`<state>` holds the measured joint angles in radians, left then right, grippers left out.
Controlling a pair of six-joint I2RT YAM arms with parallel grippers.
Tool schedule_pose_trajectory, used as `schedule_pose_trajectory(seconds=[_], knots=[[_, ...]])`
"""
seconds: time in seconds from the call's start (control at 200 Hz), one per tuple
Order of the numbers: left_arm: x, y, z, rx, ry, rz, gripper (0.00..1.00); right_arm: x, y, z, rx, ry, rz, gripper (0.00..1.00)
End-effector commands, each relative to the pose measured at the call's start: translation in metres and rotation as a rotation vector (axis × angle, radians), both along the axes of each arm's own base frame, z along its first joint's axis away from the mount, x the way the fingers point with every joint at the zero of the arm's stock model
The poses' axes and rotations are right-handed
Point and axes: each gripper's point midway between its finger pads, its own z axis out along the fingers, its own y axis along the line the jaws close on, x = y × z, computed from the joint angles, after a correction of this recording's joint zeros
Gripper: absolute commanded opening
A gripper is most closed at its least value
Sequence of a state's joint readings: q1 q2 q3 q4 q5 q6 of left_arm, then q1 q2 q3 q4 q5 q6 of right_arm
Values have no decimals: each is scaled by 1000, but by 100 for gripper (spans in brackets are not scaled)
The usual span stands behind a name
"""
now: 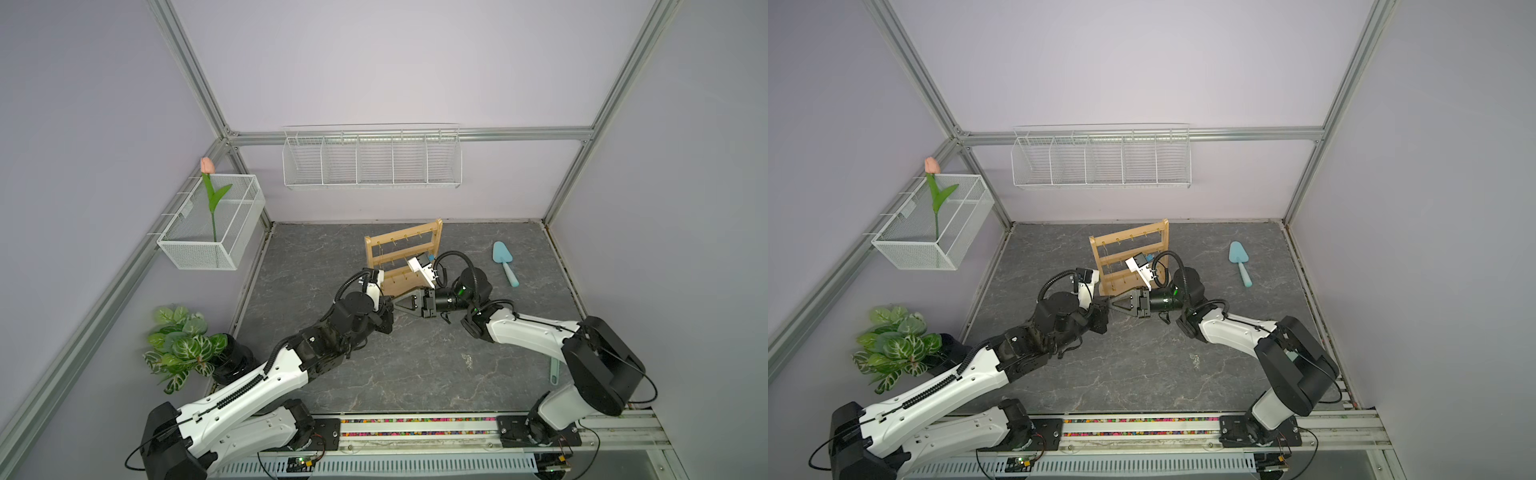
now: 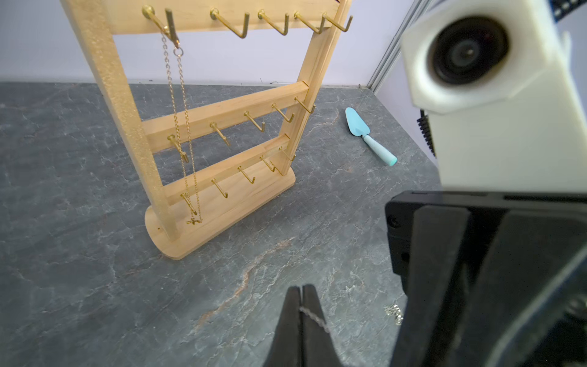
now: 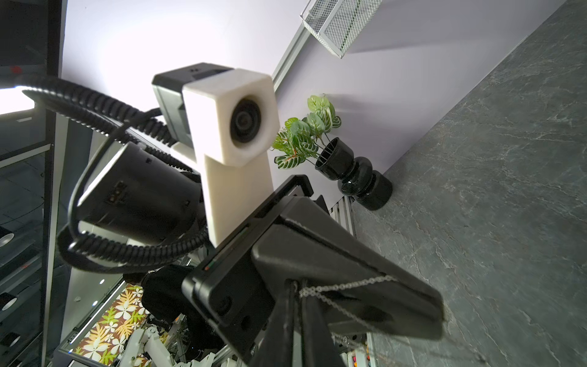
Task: Hang the necklace on the jewelry display stand
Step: Pick up the necklace from the center of the board.
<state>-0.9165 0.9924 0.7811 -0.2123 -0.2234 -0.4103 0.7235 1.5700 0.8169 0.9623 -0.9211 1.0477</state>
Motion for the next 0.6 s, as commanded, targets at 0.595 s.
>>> schedule_pose_trajectory(seconds=[0.595], knots=[[4,18,13,-45,-47,86,0,8,-10,-4,36,21,-32,15]])
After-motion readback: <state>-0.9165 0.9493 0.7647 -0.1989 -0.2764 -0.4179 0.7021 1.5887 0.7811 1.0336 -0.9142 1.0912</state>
